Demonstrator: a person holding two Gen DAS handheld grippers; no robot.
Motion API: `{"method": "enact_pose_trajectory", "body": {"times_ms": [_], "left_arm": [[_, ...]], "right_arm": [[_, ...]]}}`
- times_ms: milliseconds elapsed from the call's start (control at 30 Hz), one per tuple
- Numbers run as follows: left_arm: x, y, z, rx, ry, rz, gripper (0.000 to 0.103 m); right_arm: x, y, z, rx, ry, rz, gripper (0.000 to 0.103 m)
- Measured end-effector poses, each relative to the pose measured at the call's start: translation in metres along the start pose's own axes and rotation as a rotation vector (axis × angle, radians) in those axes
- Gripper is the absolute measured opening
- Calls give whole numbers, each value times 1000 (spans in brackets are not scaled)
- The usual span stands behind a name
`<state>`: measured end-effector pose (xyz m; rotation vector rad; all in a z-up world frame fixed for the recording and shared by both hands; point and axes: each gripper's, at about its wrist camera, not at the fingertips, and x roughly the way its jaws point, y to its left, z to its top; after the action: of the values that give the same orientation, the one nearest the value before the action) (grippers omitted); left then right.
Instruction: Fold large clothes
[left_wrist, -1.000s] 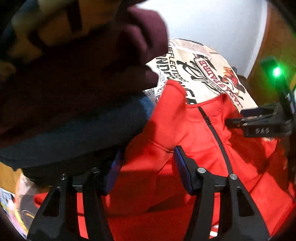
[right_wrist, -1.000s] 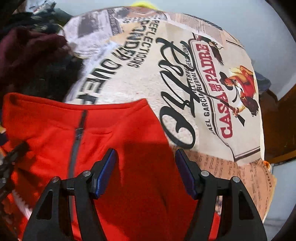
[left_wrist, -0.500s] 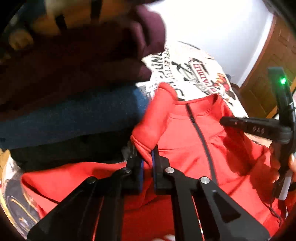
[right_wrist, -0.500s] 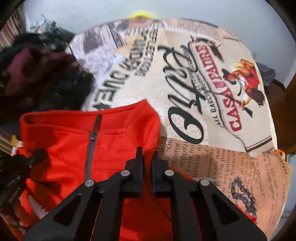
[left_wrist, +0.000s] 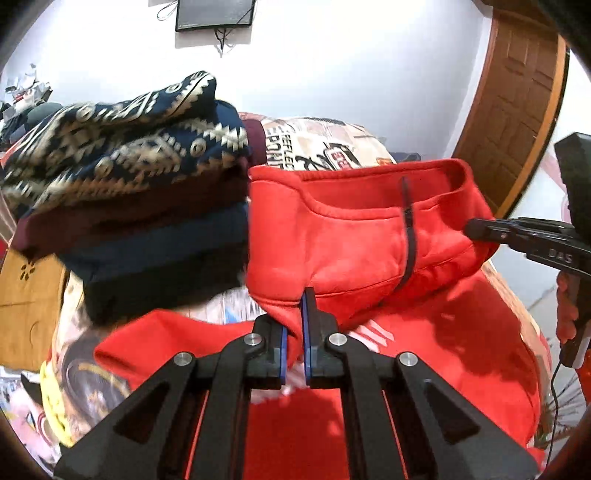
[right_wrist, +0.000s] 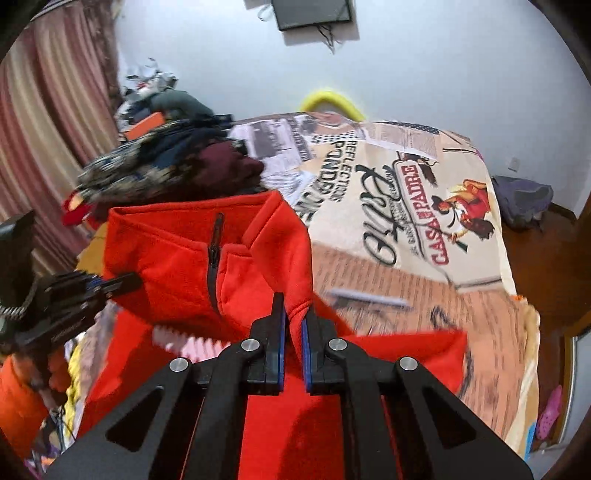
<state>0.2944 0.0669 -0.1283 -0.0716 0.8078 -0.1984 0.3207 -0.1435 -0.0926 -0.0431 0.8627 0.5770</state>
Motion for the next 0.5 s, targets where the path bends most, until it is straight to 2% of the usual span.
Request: {"method": "enact_pose_trajectory", "body": {"times_ms": [200, 267, 367, 500], "left_arm": [[-24, -15, -48, 10, 28, -42, 5], [-26, -17, -64, 15, 40, -32, 5], [-32, -21, -91, 18, 59, 26, 4], [-42, -30, -120, 56, 79, 37, 4]], "right_arm": [[-23, 15, -54, -15, 23, 6, 6], [-26, 15, -68, -5, 43, 11, 6], [-29, 13, -90, 19, 70, 19, 6], [-30, 14, -121, 41, 89, -8, 7]]}}
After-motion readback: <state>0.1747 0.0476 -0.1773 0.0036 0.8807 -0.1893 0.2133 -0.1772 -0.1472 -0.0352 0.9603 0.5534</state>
